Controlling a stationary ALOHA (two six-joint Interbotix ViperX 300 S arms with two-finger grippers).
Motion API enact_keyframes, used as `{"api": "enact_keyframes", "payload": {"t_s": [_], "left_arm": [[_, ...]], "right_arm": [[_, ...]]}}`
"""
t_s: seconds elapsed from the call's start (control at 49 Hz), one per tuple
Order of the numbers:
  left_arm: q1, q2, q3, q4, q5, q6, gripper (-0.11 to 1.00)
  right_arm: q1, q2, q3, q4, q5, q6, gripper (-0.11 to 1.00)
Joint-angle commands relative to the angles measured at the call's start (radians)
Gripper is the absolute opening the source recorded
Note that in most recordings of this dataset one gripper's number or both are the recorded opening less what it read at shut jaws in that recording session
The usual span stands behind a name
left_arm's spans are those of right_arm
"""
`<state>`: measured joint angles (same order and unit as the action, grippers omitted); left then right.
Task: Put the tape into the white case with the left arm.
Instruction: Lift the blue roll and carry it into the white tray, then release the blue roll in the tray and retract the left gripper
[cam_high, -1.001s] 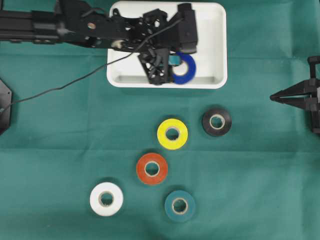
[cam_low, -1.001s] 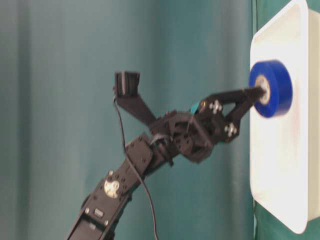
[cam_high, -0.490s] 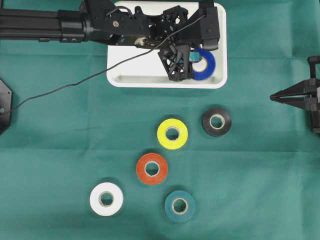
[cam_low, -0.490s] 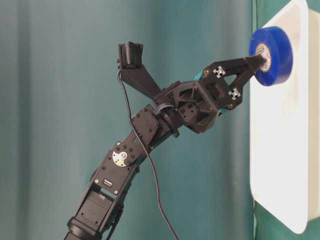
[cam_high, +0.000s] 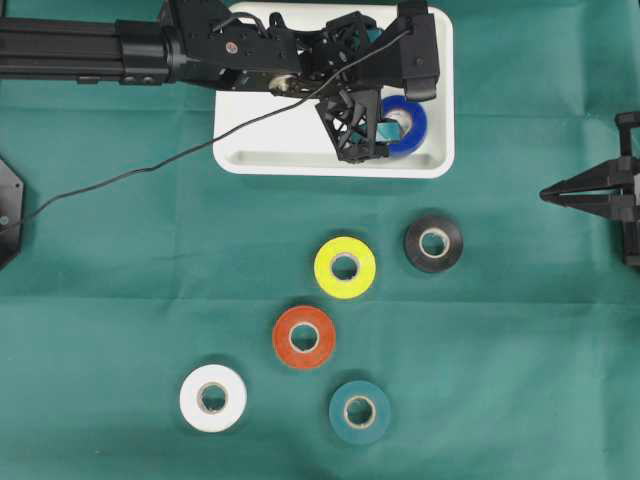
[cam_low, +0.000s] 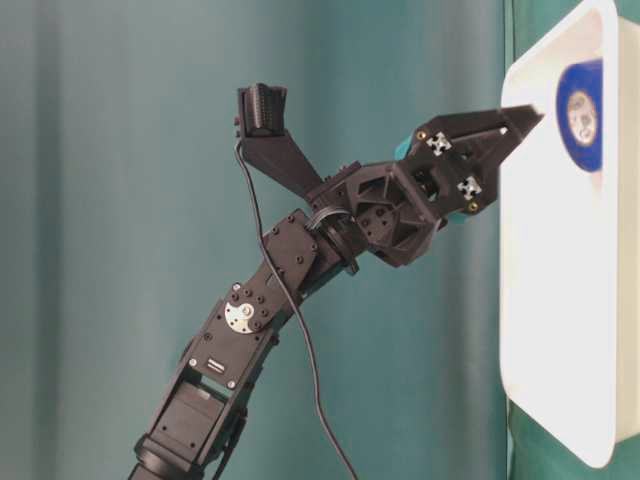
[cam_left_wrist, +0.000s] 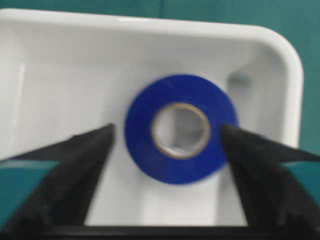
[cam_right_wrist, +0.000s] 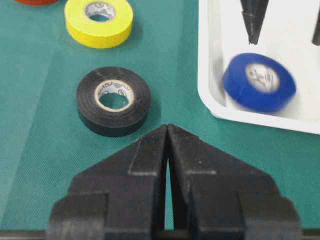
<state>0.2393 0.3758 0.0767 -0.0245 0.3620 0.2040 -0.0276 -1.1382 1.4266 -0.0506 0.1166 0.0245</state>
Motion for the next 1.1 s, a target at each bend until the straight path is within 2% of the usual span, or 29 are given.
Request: {"api": "enact_keyframes", "payload": {"t_s": [0.0, 0.368, 0.899, 1.082], "left_arm": [[0.003, -0.025, -0.009, 0.002, -0.003, -0.002, 0.95], [-0.015, -0.083, 0.041, 0.002, -0.002, -0.009, 0.93], [-0.189, -0.287, 0.272, 0.000, -0.002, -0.021, 0.93], [-0.225, -0.371, 0.371, 0.000, -0.002, -0.063, 0.93]], "right_arm": [[-0.002, 0.005, -0.011, -0.002, -0.011, 0.002, -0.09], [-0.002, 0.005, -0.006, -0.002, -0.026, 0.002, -0.09], [-0.002, -0.006, -0.006, -0.002, -0.028, 0.002, -0.09], [-0.002, -0.008, -0.006, -0.002, -0.028, 0.002, -0.09]]}}
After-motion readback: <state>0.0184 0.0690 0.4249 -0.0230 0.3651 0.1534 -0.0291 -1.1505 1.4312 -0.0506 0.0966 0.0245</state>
